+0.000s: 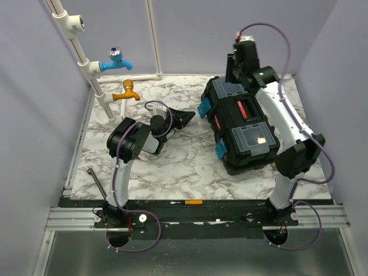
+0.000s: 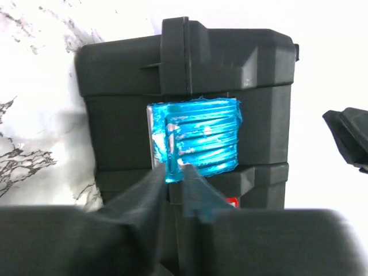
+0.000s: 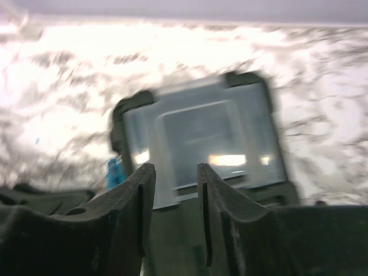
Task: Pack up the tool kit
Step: Close the toolbox at the center of the board.
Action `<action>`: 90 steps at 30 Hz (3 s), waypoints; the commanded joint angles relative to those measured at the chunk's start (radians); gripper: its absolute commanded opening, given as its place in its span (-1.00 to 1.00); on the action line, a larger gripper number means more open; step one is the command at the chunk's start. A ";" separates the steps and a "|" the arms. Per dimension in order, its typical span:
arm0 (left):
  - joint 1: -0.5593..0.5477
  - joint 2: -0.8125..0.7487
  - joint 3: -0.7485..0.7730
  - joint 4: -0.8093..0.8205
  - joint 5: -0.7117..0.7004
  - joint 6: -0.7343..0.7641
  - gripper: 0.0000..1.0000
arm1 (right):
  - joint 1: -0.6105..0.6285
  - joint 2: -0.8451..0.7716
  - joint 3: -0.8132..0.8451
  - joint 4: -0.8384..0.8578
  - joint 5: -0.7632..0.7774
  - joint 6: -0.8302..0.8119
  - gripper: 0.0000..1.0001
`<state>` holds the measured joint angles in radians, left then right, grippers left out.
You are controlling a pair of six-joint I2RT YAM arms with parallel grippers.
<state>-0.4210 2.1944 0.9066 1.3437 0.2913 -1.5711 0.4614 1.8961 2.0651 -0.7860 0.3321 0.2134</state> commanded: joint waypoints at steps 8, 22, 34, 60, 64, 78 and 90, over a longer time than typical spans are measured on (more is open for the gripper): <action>-0.011 -0.122 0.022 -0.319 -0.004 0.192 -1.00 | -0.326 -0.113 -0.179 0.170 0.105 0.083 0.39; -0.069 -0.246 0.305 -1.199 -0.255 0.441 -1.00 | -0.454 0.033 -0.339 0.228 -0.188 0.197 0.85; -0.118 -0.106 0.676 -1.640 -0.361 0.491 -1.00 | -0.478 0.041 -0.506 0.355 -0.466 0.254 0.89; -0.202 0.099 1.092 -1.871 -0.351 0.433 -1.00 | -0.382 -0.094 -0.761 0.463 -0.527 0.313 0.91; -0.199 0.076 0.989 -1.669 -0.296 0.425 -1.00 | -0.365 -0.104 -0.798 0.490 -0.564 0.320 0.91; -0.220 0.125 1.060 -1.599 -0.224 0.455 -1.00 | -0.335 -0.087 -0.792 0.490 -0.614 0.305 0.91; -0.259 0.157 1.102 -1.580 -0.204 0.448 -1.00 | -0.273 -0.081 -0.791 0.485 -0.637 0.312 0.91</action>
<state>-0.5552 2.3032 1.9247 -0.5781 -0.1150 -1.0302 -0.0158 1.8175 1.3041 -0.1989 -0.0059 0.5571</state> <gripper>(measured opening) 0.005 0.951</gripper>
